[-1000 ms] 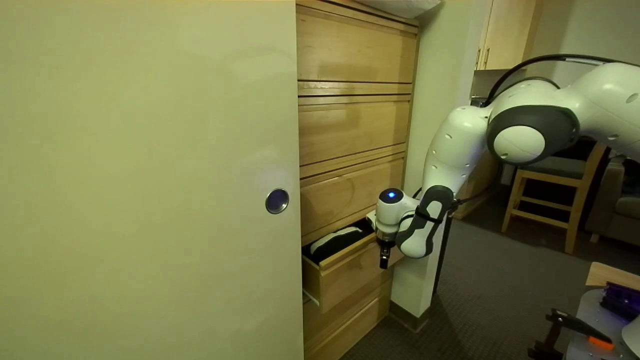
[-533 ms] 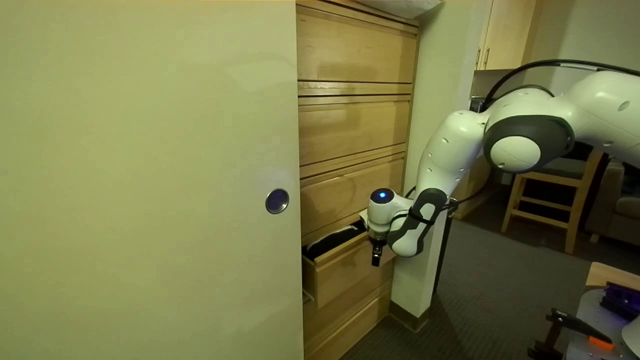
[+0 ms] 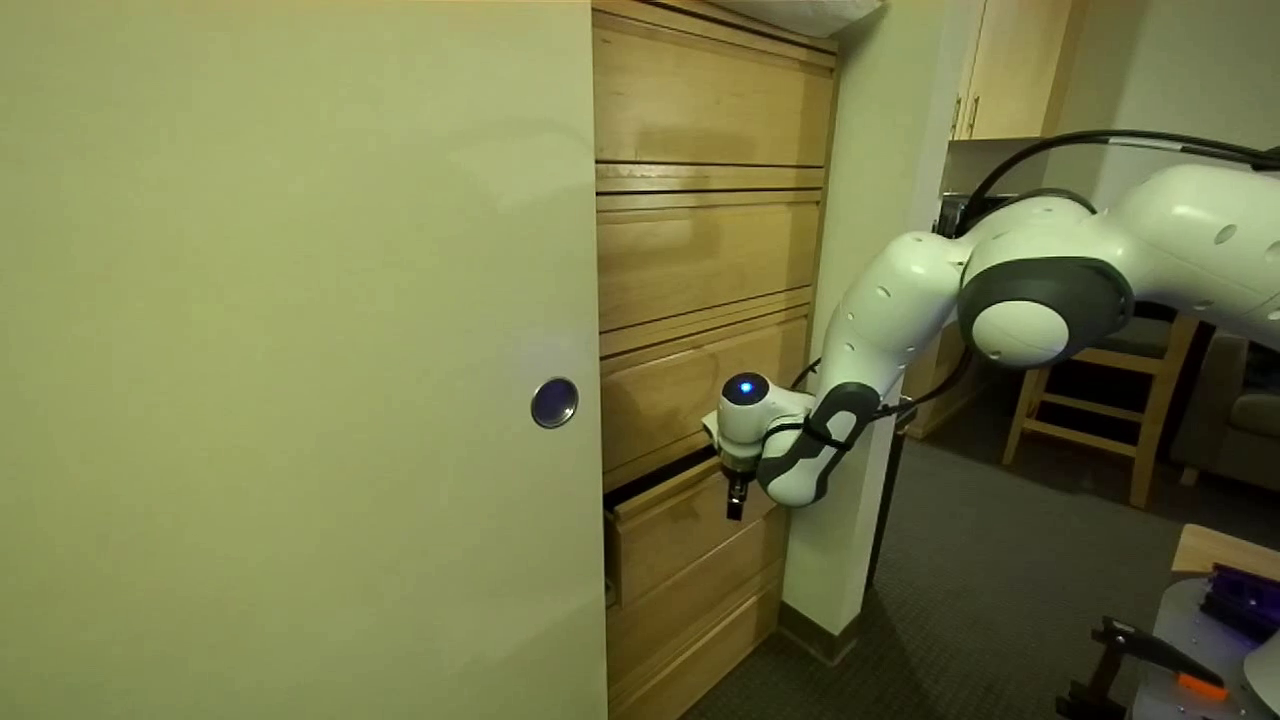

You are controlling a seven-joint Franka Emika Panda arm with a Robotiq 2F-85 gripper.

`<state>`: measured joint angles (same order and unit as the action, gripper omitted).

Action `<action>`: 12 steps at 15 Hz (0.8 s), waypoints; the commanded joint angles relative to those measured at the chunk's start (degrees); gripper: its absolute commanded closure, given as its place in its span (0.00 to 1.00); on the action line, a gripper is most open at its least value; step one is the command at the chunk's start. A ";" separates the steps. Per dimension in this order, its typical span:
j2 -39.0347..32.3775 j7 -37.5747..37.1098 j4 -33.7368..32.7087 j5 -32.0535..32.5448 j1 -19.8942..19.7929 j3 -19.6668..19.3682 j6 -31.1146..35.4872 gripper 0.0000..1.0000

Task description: Push the open drawer closed

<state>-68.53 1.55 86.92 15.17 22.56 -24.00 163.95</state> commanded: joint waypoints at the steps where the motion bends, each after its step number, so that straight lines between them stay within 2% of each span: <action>1: -0.81 -1.77 -2.24 2.64 -1.26 0.12 -1.30 0.00; 2: -0.09 -0.86 -1.06 2.89 -1.83 1.05 -1.13 0.00; 4: 3.04 2.82 4.28 3.62 -4.64 5.28 -0.38 0.00; 6: 6.36 5.93 11.99 4.66 -7.48 9.34 2.29 0.00; 10: 12.03 13.80 22.36 5.14 -15.86 18.27 0.06 0.00; 12: 15.47 15.39 27.85 4.57 -18.69 20.47 -0.57 0.00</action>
<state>-61.53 12.35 103.80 19.00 9.12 -7.74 164.24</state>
